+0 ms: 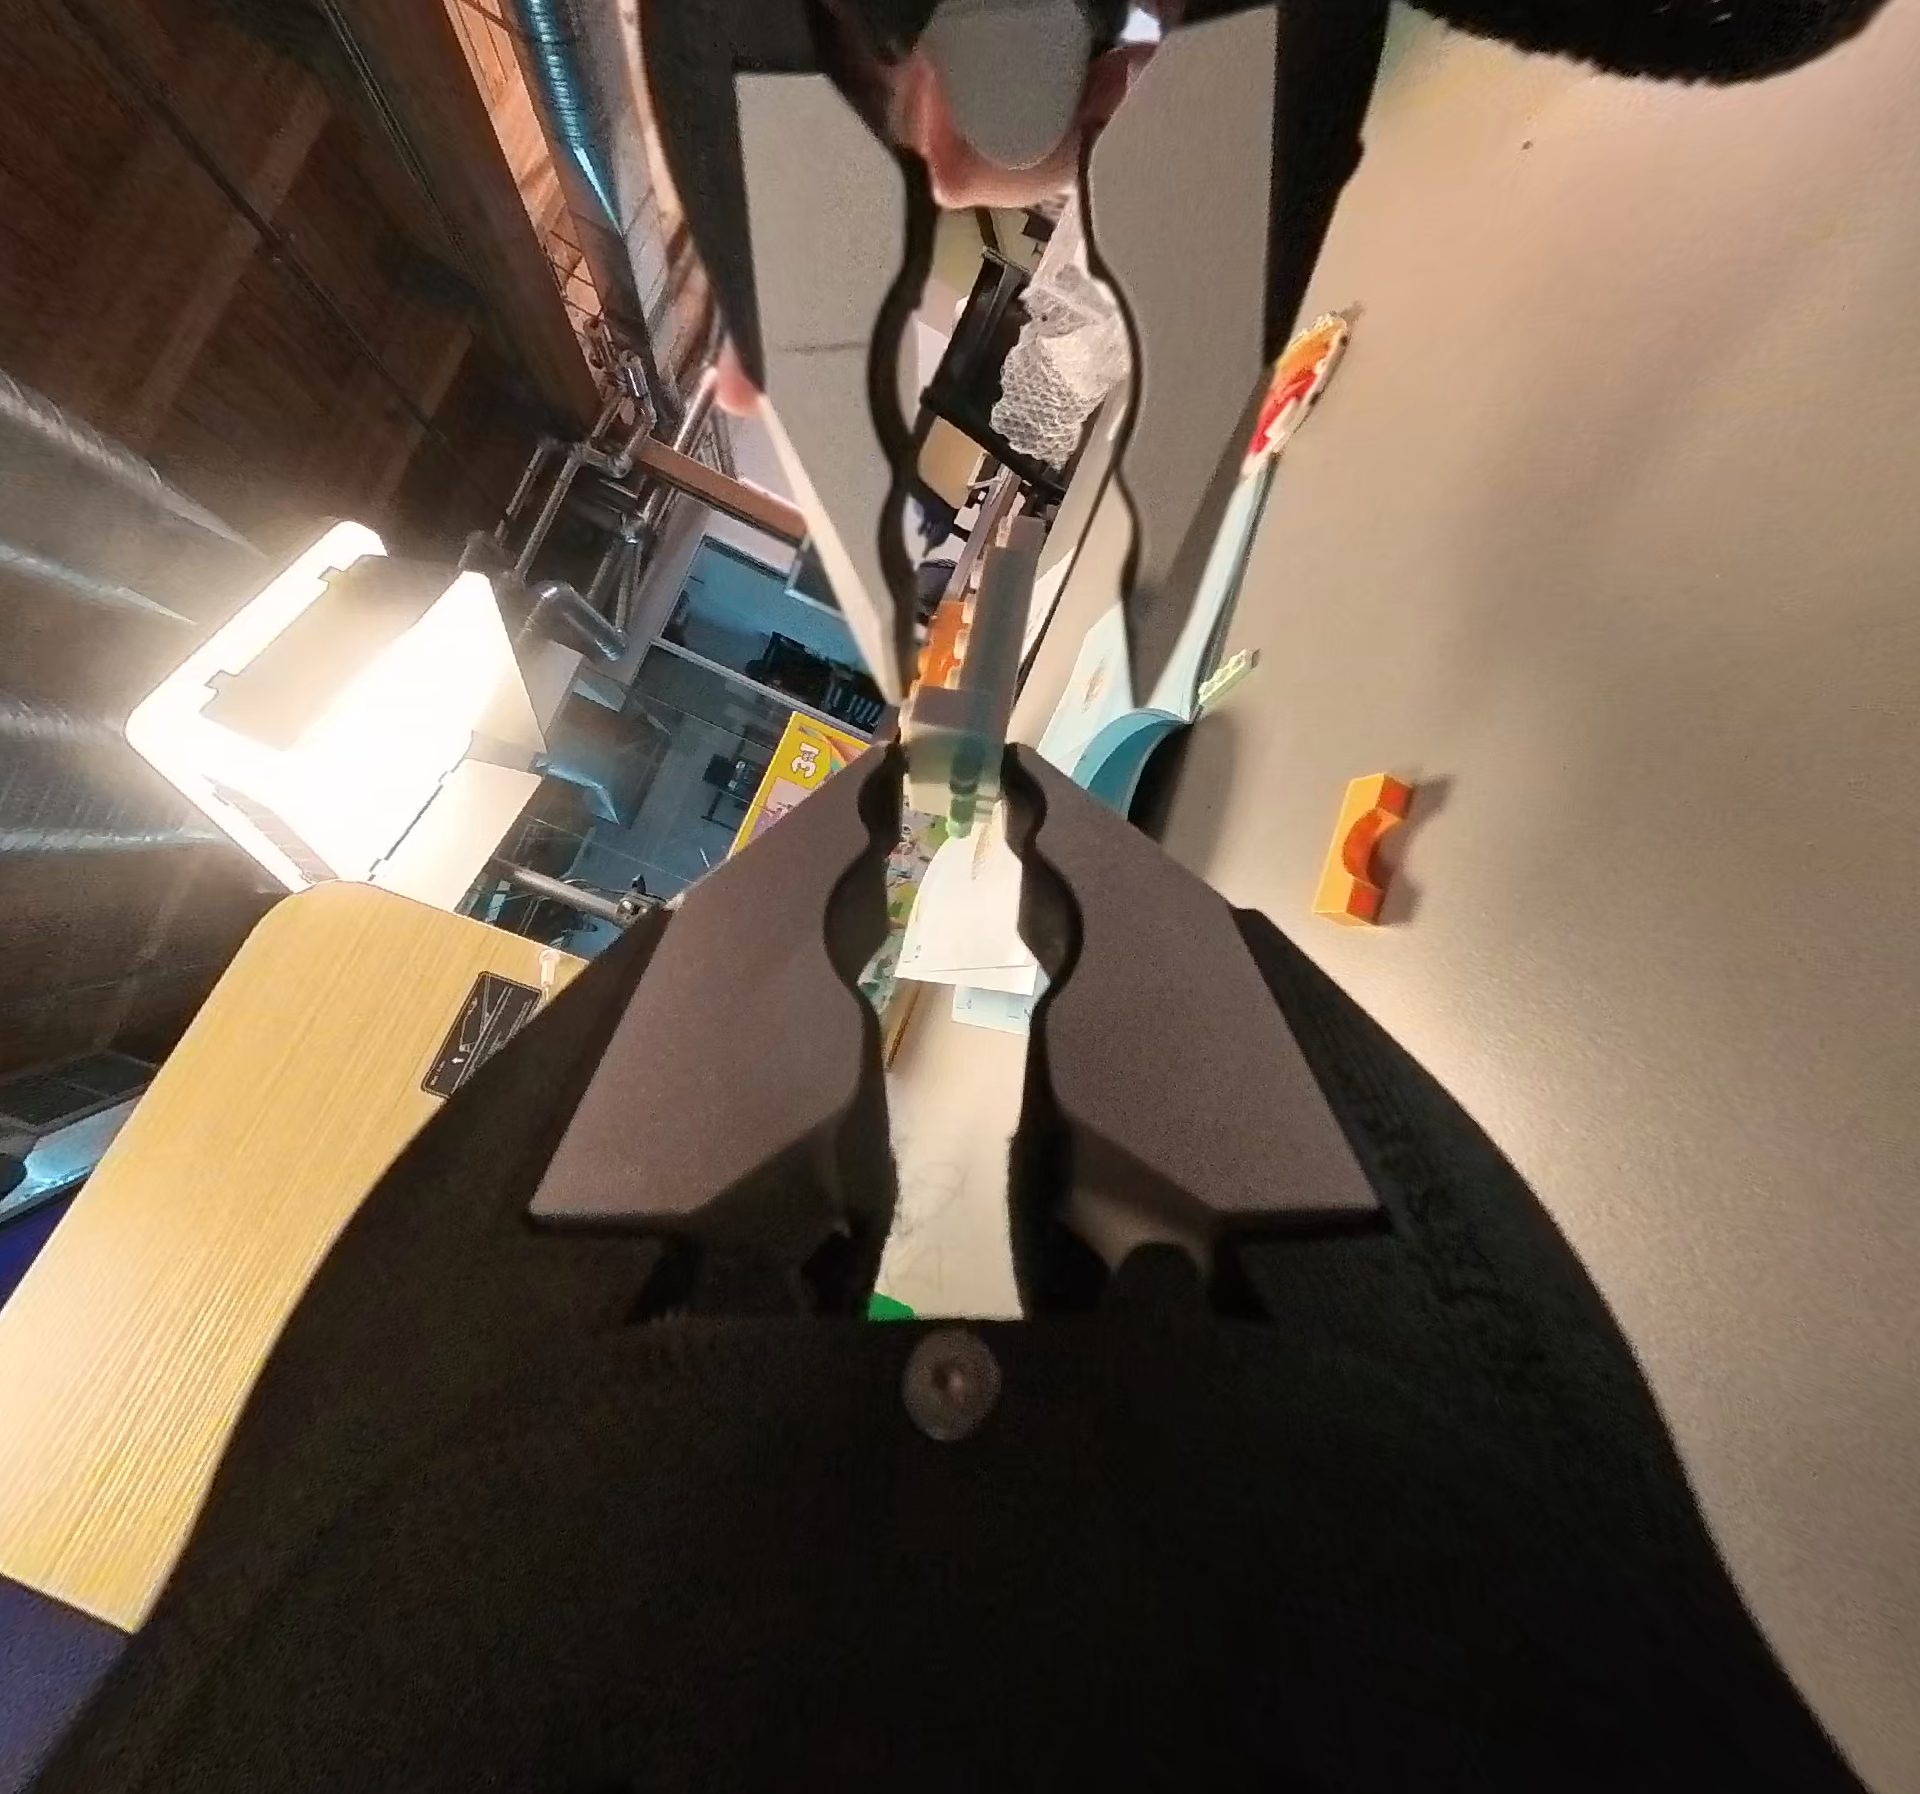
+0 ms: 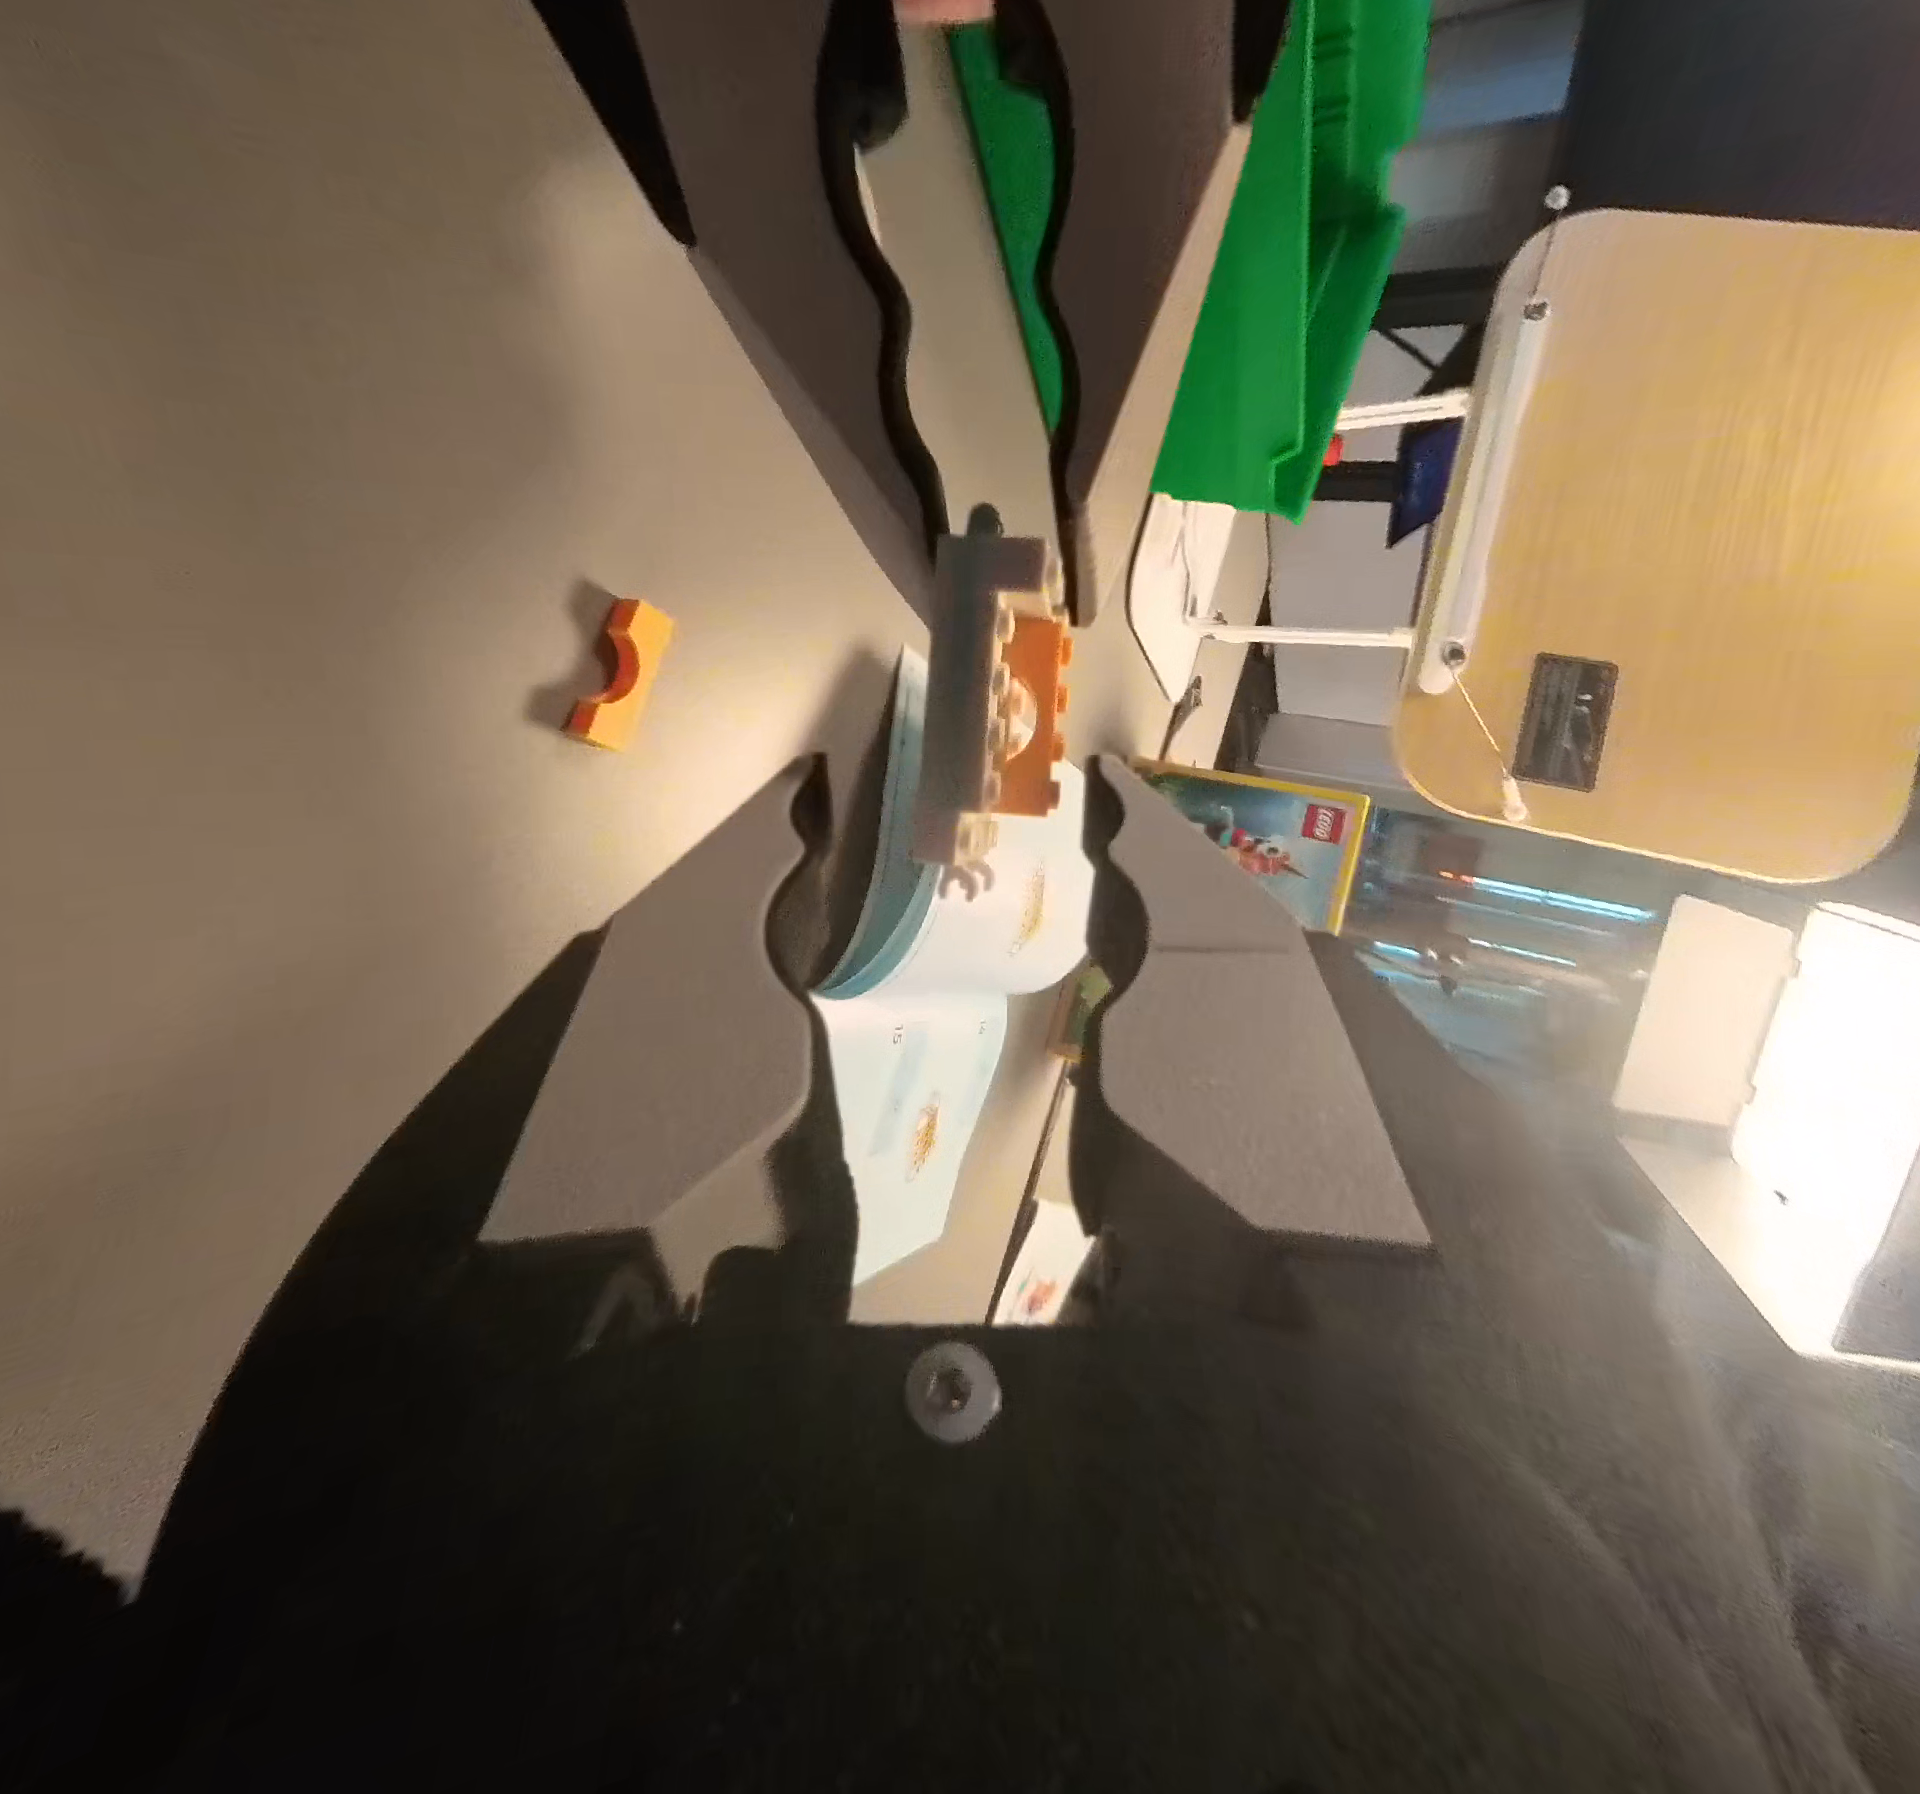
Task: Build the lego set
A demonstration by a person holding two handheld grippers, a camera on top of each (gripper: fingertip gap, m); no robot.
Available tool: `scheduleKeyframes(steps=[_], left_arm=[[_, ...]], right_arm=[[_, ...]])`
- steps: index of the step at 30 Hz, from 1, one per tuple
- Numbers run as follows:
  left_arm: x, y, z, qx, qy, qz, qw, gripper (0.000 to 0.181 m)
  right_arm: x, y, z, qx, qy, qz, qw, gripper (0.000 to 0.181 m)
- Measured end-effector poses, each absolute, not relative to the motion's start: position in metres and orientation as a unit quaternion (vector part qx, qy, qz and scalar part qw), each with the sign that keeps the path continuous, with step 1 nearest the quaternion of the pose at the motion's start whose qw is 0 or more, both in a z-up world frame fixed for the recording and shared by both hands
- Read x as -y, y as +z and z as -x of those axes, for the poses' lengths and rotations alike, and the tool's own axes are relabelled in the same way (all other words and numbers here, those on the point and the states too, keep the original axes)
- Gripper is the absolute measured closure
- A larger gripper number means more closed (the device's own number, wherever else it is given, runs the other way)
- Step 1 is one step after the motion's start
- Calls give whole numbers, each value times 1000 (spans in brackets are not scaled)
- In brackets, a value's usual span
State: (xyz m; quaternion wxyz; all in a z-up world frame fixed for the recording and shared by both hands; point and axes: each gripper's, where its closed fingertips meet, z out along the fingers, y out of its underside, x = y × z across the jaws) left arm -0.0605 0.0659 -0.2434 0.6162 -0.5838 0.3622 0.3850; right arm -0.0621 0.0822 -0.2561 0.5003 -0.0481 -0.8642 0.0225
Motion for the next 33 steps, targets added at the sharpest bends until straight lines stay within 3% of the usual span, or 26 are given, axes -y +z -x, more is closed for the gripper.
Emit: scheduleKeyframes(steps=[4,12,23,26,28,33], left_arm=[[-66,-244,60,-363,382,586,615,163],[-66,-245,62,-359,374,596,613,163],[-69,-251,62,-359,351,618,605,164],[-69,-253,60,-366,354,616,601,164],[-70,-254,59,-369,358,616,597,164],[-70,-252,62,-358,352,620,603,164]], right_arm=[[-84,-250,65,845,1,41,533,160],[-86,-248,67,832,-57,4,552,162],[-89,-258,66,862,-31,40,504,162],[-90,-260,67,866,-30,55,496,137],[-85,-256,68,859,-27,41,509,137],[-75,-258,69,856,-24,25,515,152]])
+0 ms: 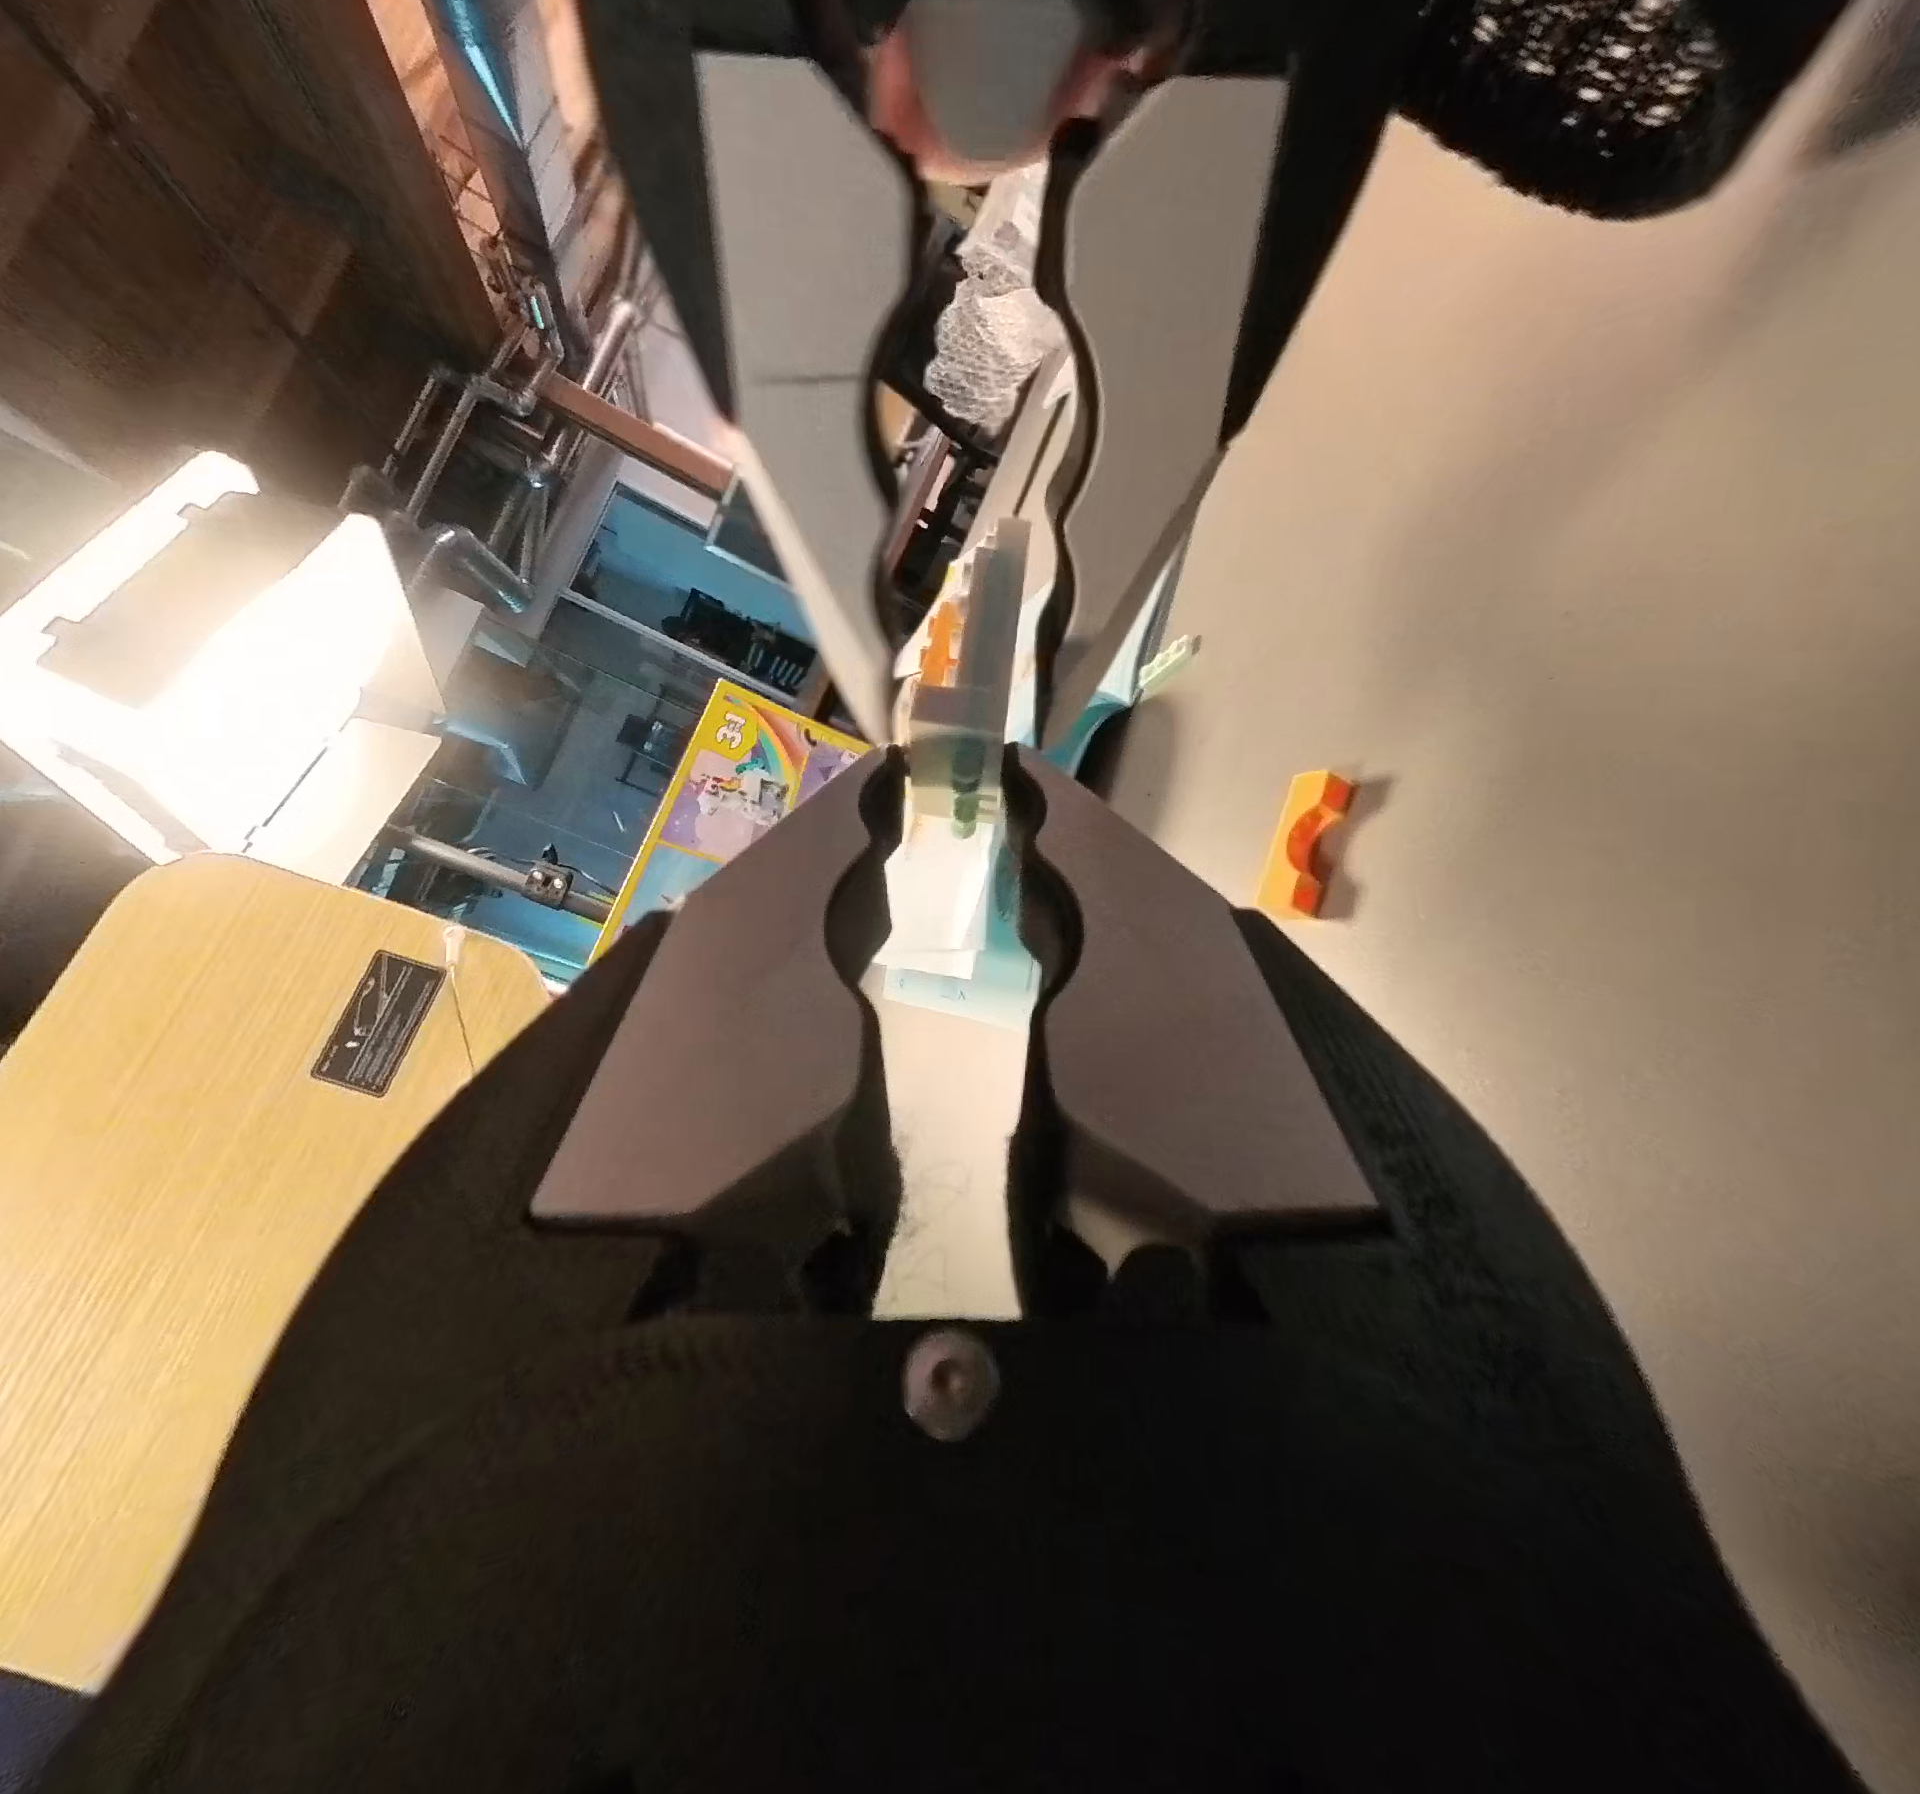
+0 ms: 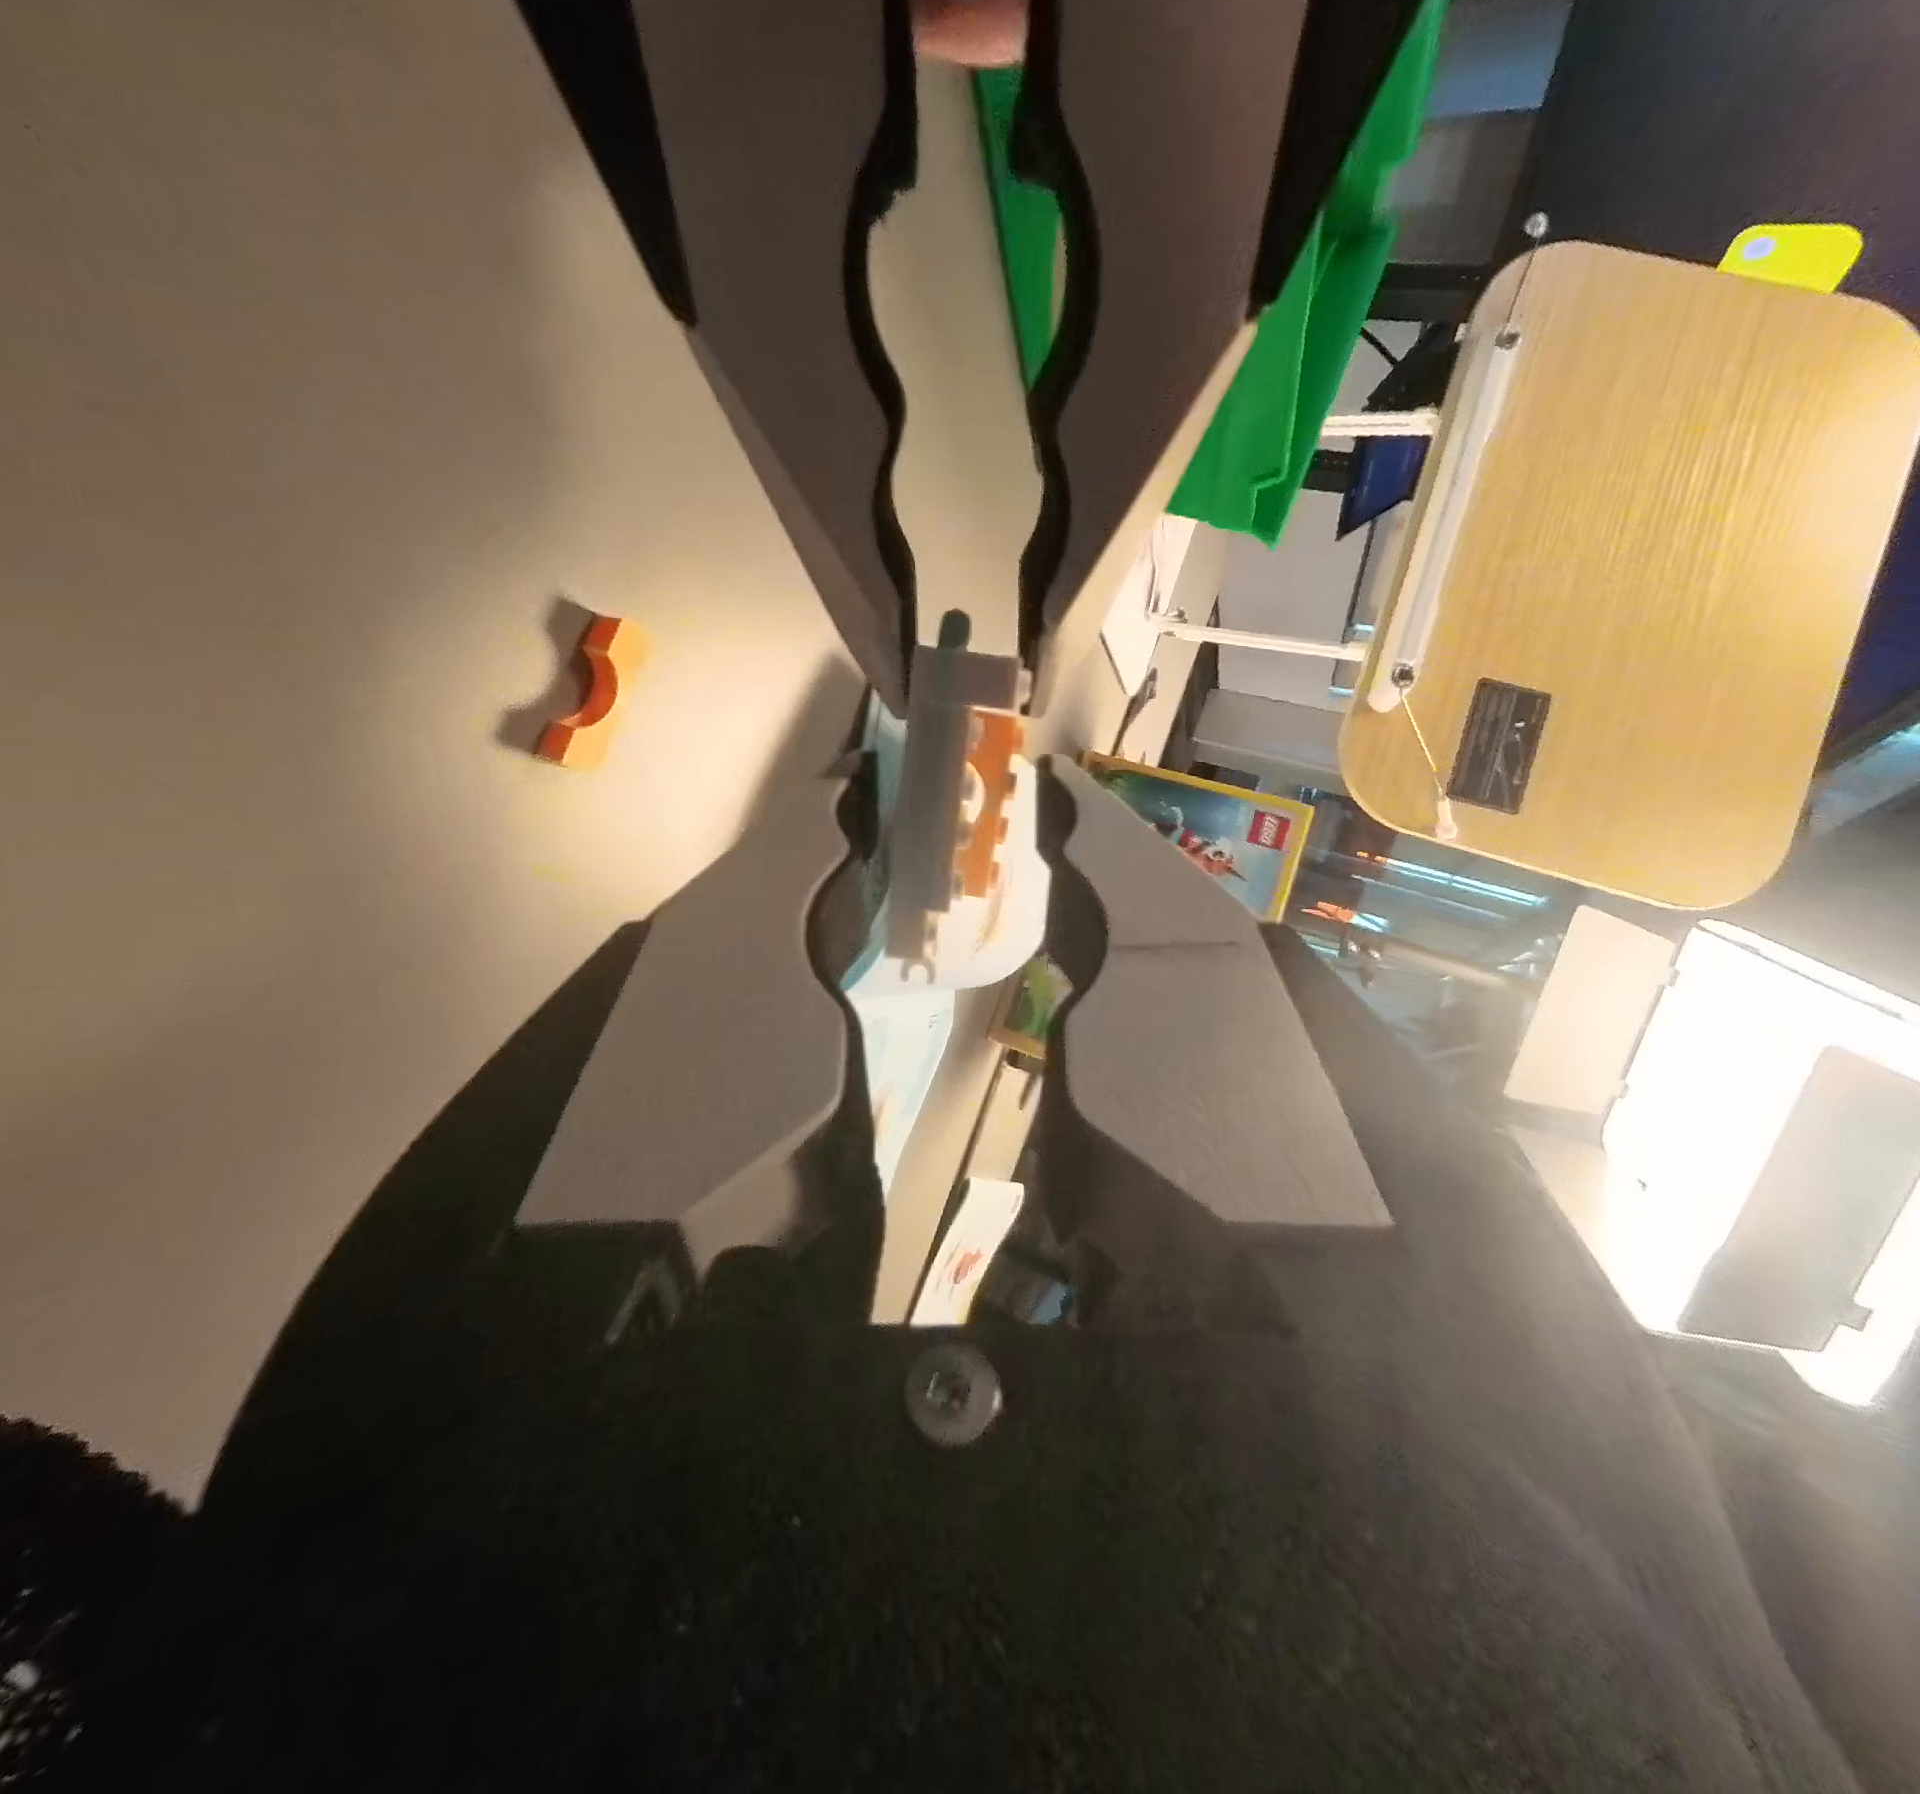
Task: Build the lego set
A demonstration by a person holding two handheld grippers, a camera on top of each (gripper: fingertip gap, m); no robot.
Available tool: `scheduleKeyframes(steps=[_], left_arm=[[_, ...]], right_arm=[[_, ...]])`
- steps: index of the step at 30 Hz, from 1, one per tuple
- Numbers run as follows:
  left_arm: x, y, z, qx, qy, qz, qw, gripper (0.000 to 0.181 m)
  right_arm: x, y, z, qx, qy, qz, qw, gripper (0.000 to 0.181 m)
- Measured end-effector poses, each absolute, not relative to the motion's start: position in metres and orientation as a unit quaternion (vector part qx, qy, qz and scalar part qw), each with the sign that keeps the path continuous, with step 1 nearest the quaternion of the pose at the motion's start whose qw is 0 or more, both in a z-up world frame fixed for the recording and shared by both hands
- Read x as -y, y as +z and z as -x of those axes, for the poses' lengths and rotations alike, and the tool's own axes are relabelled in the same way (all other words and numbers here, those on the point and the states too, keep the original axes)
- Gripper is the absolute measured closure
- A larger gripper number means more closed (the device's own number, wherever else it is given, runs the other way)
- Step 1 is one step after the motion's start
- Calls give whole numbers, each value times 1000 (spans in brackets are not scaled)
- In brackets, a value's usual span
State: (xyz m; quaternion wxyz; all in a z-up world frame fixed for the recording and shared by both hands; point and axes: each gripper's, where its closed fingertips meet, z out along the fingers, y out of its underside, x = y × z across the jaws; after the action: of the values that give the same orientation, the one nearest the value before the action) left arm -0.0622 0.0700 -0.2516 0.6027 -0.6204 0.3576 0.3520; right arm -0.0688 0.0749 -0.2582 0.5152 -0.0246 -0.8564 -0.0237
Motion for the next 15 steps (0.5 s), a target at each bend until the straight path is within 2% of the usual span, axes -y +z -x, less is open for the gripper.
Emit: scheduleKeyframes(steps=[3,15], left_arm=[[-70,-251,65,-351,350,625,603,164],[-72,-262,68,-360,347,645,578,164]], right_arm=[[-75,-256,72,848,-42,6,529,161],[-76,-267,76,856,-82,-69,506,163]])
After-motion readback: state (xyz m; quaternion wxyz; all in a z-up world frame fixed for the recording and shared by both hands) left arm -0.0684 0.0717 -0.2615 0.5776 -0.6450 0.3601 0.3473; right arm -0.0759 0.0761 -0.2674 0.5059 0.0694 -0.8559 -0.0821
